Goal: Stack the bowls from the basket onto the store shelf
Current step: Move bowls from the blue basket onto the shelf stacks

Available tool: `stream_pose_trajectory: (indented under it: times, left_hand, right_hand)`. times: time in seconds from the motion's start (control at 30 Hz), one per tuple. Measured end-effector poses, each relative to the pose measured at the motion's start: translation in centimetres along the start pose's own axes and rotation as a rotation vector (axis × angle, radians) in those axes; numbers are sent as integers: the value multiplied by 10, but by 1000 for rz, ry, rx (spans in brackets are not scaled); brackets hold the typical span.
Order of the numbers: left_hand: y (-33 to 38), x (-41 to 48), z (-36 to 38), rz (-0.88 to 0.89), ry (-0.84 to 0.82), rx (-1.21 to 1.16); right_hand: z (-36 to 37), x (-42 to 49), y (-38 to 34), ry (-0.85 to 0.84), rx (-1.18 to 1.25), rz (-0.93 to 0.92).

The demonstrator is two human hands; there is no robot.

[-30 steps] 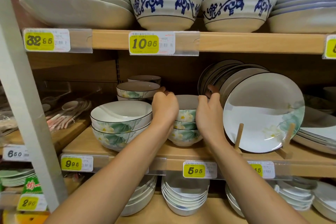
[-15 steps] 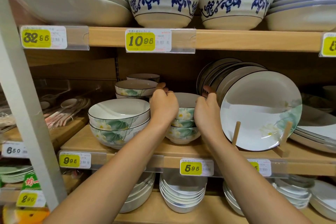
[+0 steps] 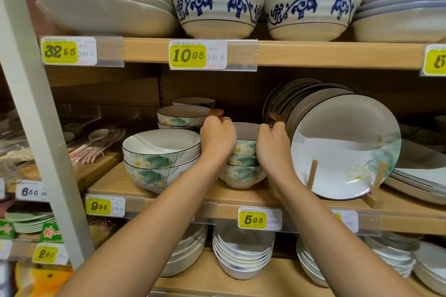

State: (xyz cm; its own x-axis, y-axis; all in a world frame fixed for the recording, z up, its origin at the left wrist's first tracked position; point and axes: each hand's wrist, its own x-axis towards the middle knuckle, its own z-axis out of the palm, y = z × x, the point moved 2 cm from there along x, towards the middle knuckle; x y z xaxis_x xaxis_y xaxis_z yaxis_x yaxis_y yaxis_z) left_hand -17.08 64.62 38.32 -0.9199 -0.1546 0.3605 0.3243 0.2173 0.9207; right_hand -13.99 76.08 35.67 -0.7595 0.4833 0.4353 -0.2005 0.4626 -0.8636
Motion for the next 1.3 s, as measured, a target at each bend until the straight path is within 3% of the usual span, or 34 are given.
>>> stream_pose_trajectory:
  times: [0.17,0.33,0.67,0.77,0.97,1.1,1.3]
  left_hand:
    - [-1,-1,0,14,-1,7]
    - [0,-2,-2,20,4,27]
    - [5,-6,-4,14,3,65]
    - [15,-18,-13,59,22,89]
    - [33,-83,-54,197,49,-209]
    - [18,-140,-104,124,78,-303]
    - [-35,-196,-183,-30,174,-351]
  right_hand:
    - [-1,-1,-2,-7,-18,-22]
    - [-2,-6,-12,43,-88,-186]
    - [-5,-7,-16,-36,-91,-178]
    - [-13,-16,-25,-21,-41,-297]
    - [-36,-61,-35,-14,239,-512]
    - [-42,-104,-30,-112,402,-437]
    - [-24,-171,-18,-249,441,-349]
